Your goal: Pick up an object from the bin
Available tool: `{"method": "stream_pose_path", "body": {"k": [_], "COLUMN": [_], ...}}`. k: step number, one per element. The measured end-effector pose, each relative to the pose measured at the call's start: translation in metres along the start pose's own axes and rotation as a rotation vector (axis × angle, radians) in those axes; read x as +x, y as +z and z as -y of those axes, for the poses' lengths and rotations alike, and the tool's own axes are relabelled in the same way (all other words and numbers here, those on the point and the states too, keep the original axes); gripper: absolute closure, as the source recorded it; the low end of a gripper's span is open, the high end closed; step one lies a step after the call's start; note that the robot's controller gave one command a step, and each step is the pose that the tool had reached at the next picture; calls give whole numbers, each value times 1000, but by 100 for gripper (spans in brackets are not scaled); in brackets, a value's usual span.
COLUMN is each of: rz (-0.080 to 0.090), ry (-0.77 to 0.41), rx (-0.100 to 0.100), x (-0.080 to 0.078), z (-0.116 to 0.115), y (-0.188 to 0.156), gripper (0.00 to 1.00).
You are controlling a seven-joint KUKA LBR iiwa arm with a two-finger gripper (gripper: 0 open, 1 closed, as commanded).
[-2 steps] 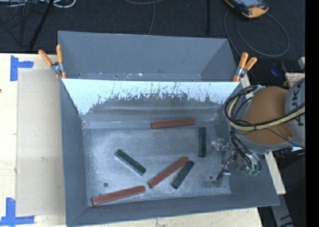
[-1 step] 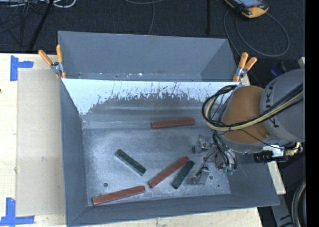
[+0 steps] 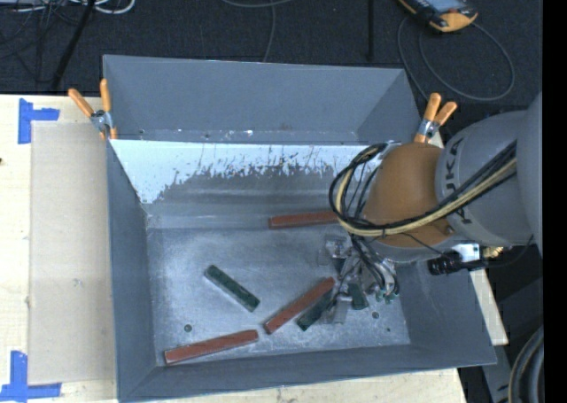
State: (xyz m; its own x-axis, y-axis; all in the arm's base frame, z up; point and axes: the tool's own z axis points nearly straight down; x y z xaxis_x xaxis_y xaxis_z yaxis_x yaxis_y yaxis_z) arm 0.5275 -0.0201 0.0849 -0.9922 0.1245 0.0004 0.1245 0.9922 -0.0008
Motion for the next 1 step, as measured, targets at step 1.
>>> {"method": "stream_pose_path", "body": {"k": [1], "rz": [-3], "ry": [-224], "rx": [0], "x": [36], "z": [3], "y": [14], "gripper": [100]}}
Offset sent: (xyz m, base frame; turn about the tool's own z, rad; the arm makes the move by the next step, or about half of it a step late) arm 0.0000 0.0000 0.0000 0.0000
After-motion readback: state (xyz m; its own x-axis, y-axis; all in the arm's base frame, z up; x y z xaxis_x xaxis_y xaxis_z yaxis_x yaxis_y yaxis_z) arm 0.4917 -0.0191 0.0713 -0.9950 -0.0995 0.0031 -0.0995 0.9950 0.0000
